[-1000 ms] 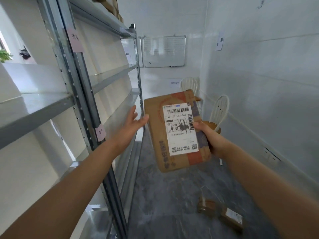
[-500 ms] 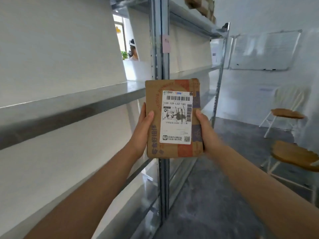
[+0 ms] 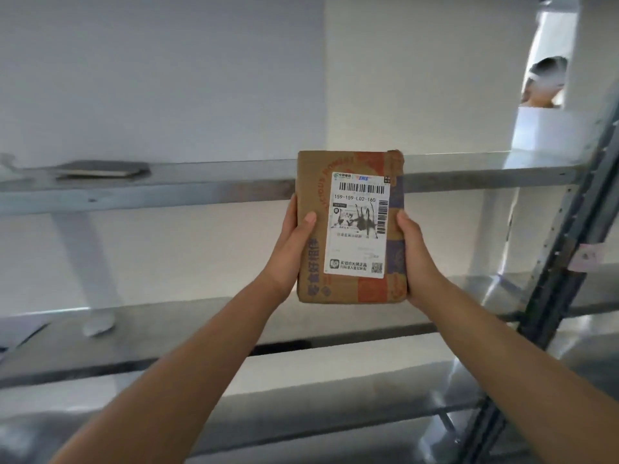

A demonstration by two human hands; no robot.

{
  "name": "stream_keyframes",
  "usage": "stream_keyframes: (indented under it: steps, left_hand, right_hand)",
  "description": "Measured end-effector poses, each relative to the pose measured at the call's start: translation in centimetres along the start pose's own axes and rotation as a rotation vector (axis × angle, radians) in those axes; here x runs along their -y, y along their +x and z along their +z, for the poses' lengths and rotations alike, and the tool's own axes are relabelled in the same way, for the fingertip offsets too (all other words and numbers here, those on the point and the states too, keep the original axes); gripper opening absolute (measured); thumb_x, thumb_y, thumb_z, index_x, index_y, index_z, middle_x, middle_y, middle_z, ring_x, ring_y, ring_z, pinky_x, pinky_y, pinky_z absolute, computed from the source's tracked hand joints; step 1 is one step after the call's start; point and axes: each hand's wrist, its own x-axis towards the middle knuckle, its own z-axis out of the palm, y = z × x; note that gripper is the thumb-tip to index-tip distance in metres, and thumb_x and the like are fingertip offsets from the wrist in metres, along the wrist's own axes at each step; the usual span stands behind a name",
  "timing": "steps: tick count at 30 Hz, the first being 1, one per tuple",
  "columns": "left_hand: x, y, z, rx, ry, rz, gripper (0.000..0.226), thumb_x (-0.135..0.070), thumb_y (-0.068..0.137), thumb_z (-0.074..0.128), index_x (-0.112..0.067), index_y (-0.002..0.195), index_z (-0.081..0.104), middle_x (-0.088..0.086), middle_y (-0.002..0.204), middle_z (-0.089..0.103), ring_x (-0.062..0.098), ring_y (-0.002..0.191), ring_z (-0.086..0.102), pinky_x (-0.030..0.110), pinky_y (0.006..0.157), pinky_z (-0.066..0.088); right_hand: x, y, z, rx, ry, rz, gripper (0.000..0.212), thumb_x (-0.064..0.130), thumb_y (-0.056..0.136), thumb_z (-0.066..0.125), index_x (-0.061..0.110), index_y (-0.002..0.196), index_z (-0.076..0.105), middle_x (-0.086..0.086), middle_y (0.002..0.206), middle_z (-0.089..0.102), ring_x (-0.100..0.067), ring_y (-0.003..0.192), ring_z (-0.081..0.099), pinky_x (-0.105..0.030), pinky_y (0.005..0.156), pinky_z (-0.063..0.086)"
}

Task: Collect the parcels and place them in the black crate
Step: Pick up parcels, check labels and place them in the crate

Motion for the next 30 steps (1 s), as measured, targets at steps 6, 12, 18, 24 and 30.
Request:
stream_keyframes:
  steps: [6, 12, 18, 24, 30]
  left_hand:
    - [-5.8, -6.4, -12.8, -0.257, 0.146, 0.047, 0.056, -0.043, 0.092, 0.047, -0.027, 0.143, 0.031, 0.001, 0.130, 0.061, 0.021, 0.116, 0.061, 0.039, 0.093, 0.054]
    - [-12.3, -16.2, -25.8, -0.526, 0.286, 0.097, 0.054, -0.042, 0.092, 0.046, -0.024, 0.141, 0.033, 0.008, 0.125, 0.063, 0.029, 0.111, 0.064, 0.044, 0.087, 0.055]
    - [-17.2, -26.4, -35.5, -0.779, 0.335, 0.108, 0.058, -0.040, 0.089, 0.047, -0.021, 0.142, 0.032, 0.012, 0.128, 0.061, 0.032, 0.113, 0.062, 0.051, 0.093, 0.050]
    - [-20.2, -34.8, -40.5, -0.988, 0.348, 0.107, 0.064, -0.046, 0.088, 0.044, -0.019, 0.145, 0.032, 0.015, 0.133, 0.058, 0.032, 0.115, 0.061, 0.046, 0.093, 0.053]
    - [-22.8, -39.7, -44.2, -1.139, 0.438, 0.152, 0.057, -0.041, 0.091, 0.041, -0.021, 0.144, 0.031, 0.014, 0.132, 0.058, 0.033, 0.116, 0.059, 0.049, 0.094, 0.051]
  right_hand:
    - [-3.8, 2.8, 14.6, 0.301, 0.094, 0.063, 0.042, 0.049, 0.096, 0.031, 0.028, 0.112, 0.063, 0.004, 0.100, 0.074, -0.015, 0.092, 0.070, -0.026, 0.066, 0.056]
    - [-8.4, 2.2, 32.6, 0.618, 0.163, 0.149, 0.041, 0.050, 0.095, 0.032, 0.030, 0.116, 0.060, 0.004, 0.105, 0.073, -0.017, 0.098, 0.069, -0.032, 0.077, 0.056]
    - [-12.9, -1.7, 47.8, 0.844, 0.182, 0.235, 0.043, 0.051, 0.095, 0.031, 0.028, 0.116, 0.060, 0.003, 0.101, 0.074, -0.018, 0.095, 0.069, -0.034, 0.077, 0.055]
    - [-15.6, -6.0, 57.9, 1.079, 0.228, 0.345, 0.047, 0.052, 0.095, 0.029, 0.035, 0.097, 0.072, 0.001, 0.100, 0.074, -0.018, 0.092, 0.071, -0.030, 0.066, 0.057]
    - [-18.3, -8.1, 66.4, 1.220, 0.241, 0.425, 0.041, 0.053, 0.093, 0.034, 0.030, 0.102, 0.067, 0.000, 0.100, 0.074, -0.019, 0.091, 0.071, -0.030, 0.067, 0.057]
